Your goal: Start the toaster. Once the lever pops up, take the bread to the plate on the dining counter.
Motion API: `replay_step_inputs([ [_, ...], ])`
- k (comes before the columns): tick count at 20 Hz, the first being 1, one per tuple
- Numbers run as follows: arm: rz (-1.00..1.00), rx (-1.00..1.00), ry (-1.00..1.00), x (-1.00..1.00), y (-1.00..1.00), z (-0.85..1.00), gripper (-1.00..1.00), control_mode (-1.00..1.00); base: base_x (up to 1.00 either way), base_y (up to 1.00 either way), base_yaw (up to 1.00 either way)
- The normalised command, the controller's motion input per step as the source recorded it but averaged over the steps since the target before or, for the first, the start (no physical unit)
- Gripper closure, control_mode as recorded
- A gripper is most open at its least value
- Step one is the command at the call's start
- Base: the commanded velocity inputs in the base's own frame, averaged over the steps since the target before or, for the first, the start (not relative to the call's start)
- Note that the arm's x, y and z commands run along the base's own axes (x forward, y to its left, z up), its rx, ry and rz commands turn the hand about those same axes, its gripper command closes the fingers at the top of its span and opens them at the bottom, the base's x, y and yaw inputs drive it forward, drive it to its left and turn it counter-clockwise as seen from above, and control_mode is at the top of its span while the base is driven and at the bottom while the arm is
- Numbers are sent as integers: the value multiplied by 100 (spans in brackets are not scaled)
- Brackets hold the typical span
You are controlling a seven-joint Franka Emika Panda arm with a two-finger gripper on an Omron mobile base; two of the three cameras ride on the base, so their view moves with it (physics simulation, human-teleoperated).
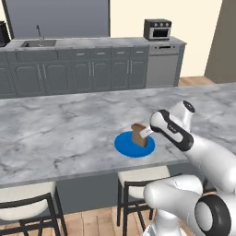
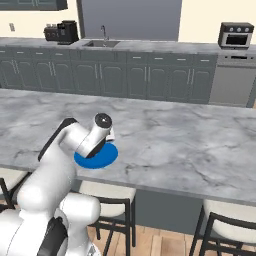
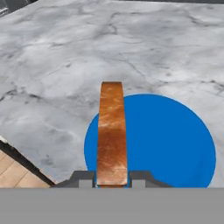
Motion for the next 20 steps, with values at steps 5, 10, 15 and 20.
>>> replay_step_inputs([
  [5, 0, 0, 0, 33, 0, -17, 100, -100, 0, 0, 0],
  [10, 0, 0, 0, 12, 0, -30, 100, -100, 0, 0, 0],
  [15, 0, 0, -2, 0, 0, -19, 100, -100, 0, 0, 0],
  [20, 0, 0, -3, 0, 0, -15, 100, -100, 0, 0, 0],
])
